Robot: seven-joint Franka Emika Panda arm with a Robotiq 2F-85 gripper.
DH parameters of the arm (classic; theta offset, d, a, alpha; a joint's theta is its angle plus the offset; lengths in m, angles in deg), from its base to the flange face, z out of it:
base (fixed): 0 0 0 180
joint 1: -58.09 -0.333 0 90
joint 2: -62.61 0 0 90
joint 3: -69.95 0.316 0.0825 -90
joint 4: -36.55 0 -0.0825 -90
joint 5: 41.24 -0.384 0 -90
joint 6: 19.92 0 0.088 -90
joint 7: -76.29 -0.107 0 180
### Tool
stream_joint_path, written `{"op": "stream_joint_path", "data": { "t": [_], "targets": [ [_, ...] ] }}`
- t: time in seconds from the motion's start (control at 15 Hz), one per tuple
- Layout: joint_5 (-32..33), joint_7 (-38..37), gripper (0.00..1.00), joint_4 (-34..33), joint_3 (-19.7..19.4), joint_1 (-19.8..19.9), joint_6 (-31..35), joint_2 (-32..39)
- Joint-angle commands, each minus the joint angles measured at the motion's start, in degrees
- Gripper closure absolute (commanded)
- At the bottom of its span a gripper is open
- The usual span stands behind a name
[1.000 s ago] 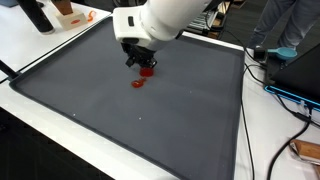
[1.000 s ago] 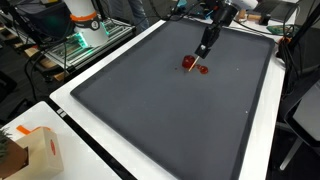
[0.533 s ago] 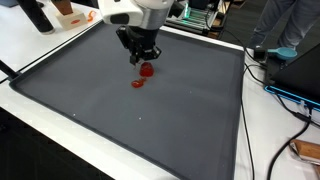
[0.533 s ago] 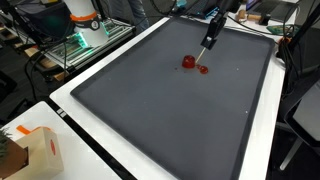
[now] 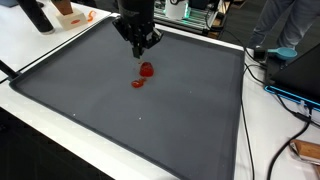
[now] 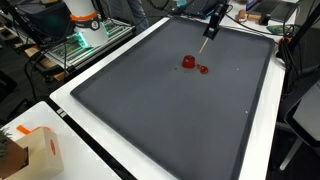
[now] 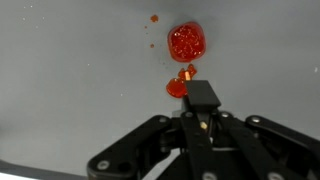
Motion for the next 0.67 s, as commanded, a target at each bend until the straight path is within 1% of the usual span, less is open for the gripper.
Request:
{"op": "stream_joint_path", "data": {
  "t": [0.0,0.33,0.6],
  "targets": [
    [-4.1,4.7,0.97,4.9,1.3,2.1,2.2,-4.1],
    [-6.6,8.6,0.97,7.3,1.6,2.9,3.2,-6.6],
    [-7.1,9.5,0.97,9.3,1.5,3.1,5.7,-8.3]
  ]
}}
